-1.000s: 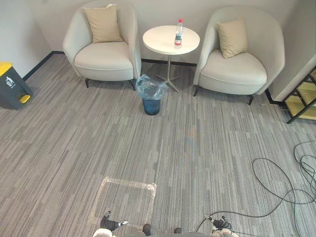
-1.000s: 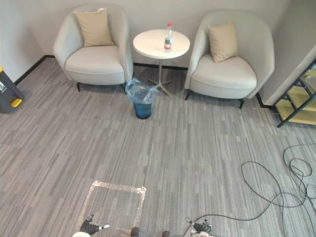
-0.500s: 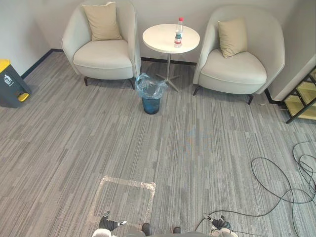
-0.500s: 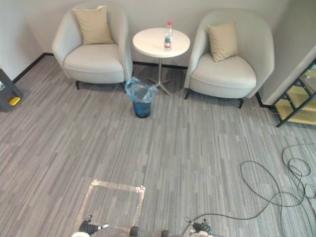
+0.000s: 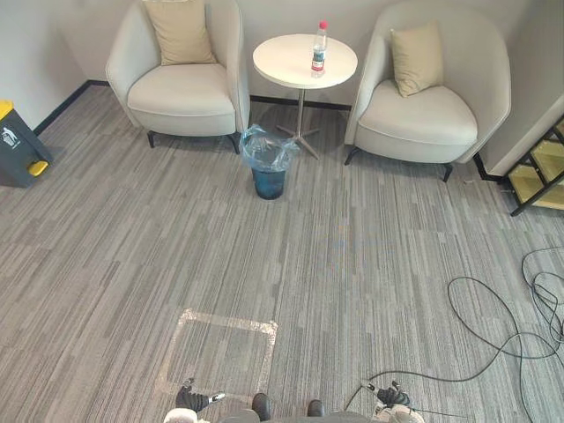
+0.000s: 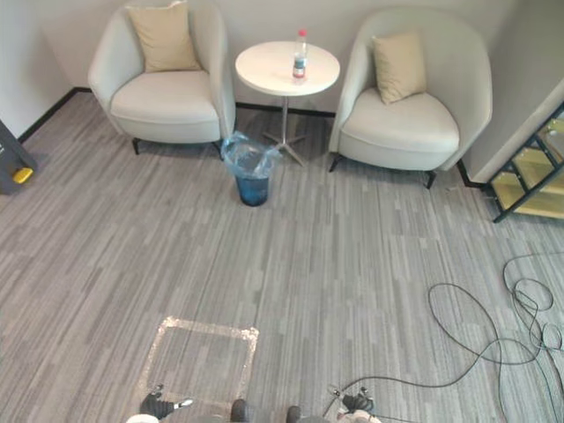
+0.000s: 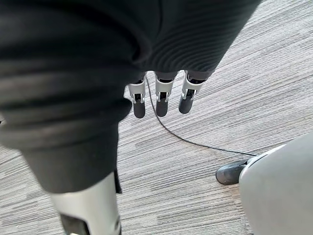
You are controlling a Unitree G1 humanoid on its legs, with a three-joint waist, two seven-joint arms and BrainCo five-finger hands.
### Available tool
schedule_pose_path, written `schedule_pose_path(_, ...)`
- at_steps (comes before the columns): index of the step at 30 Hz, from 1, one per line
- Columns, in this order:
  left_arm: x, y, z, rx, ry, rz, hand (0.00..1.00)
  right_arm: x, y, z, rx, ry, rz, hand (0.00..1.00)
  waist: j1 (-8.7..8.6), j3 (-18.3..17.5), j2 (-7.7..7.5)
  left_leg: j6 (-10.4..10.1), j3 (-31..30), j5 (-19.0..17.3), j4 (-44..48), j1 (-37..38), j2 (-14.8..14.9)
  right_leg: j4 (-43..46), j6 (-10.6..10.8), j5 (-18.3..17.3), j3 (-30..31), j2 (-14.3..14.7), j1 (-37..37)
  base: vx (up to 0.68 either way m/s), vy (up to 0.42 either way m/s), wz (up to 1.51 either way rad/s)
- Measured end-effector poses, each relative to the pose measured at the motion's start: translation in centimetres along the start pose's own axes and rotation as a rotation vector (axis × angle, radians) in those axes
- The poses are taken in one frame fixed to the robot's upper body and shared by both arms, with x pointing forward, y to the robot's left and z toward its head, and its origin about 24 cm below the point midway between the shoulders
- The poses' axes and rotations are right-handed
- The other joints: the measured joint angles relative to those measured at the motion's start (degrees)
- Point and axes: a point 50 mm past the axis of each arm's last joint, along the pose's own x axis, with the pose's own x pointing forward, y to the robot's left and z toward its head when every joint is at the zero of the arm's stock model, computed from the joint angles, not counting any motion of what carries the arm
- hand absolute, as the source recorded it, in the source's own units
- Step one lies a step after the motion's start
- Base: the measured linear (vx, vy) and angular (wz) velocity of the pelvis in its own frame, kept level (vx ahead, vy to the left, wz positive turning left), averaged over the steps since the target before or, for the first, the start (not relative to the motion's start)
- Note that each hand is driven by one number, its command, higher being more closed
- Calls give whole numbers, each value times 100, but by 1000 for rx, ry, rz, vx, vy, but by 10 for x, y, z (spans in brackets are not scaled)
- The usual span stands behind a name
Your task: Gather rubbish on tea table into small bin, then transfer packed bag to large trash can.
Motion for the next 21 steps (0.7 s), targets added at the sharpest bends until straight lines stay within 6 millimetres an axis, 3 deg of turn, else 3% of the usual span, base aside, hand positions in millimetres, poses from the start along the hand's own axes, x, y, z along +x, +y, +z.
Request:
schedule_pose_path(4,1,1,4,-60,-4,8,0,1,-6,4,87,-12,-16,0,-11,169,119,-237,320,-808,2190,-799,290,260,-94,-195,48,64,57,-10,-24,-10)
schedule_pose_path(6,0,0,5,-109,-6,6,0,0,-8,4,114,-14,-23,0,13,231,177,-249,472,-815,3344,-1268,495,393,-165,-340,137,108,74,-27,-22,-16)
schedule_pose_path(7,-1,-3,7,-133,-13,5,0,0,-12,6,136,-32,-34,0,28,298,287,-296,496,-781,4015,-1509,657,524,-267,-507,190,162,156,21,-6,-11)
schedule_pose_path(8,-1,-4,7,-148,-15,7,0,-1,-13,7,148,-37,-37,0,28,369,272,-387,520,-761,4458,-1705,740,583,-307,-580,234,162,233,59,41,-12)
schedule_pose_path(9,-2,-4,8,-179,-14,12,0,0,-13,9,161,-44,-37,0,31,361,309,-245,543,-1011,4625,-1864,798,652,-343,-681,282,114,252,67,59,-10)
schedule_pose_path(11,-2,-5,7,-190,-11,13,0,0,-14,9,171,-40,-43,0,33,365,310,-213,532,-1151,4124,-2027,770,727,-287,-791,417,-14,232,128,101,-26)
schedule_pose_path(13,-2,-5,6,-188,-5,12,0,0,-15,10,171,-43,-45,0,39,367,318,-288,403,-976,2967,-2052,641,812,-123,-935,565,-179,193,216,173,-44)
schedule_pose_path(14,-4,-10,2,-185,11,-1,0,1,-20,9,160,-39,-60,0,70,342,398,-543,250,-399,2136,-1869,606,875,47,-1075,756,-233,137,326,311,-74)
schedule_pose_path(15,-4,-8,-3,-185,32,3,0,1,-20,6,143,-17,-64,0,155,267,354,-358,445,-491,2113,-1800,478,878,113,-1133,985,-347,149,281,271,-72)
schedule_pose_path(17,-3,-4,-4,-183,31,11,0,1,-17,5,139,-11,-54,0,167,212,289,-287,473,-707,2229,-1873,342,1145,220,-1174,1073,-434,62,341,182,-28)
schedule_pose_path(18,-3,-4,-4,-192,34,14,0,1,-16,4,137,-7,-53,0,174,192,251,-170,582,-871,2295,-1836,265,1570,306,-1280,1068,-528,-145,448,185,-28)
schedule_pose_path(20,-4,-5,-5,-208,43,15,0,1,-18,4,134,-4,-55,0,208,173,224,-138,743,-1030,2188,-1545,184,2579,383,-1288,1228,-570,-497,355,143,-38)
schedule_pose_path(21,-4,-4,-8,-226,52,18,0,1,-17,3,132,-1,-52,0,266,137,174,36,918,-1016,2075,-1244,156,3503,664,-1180,1293,-595,-818,448,105,-47)
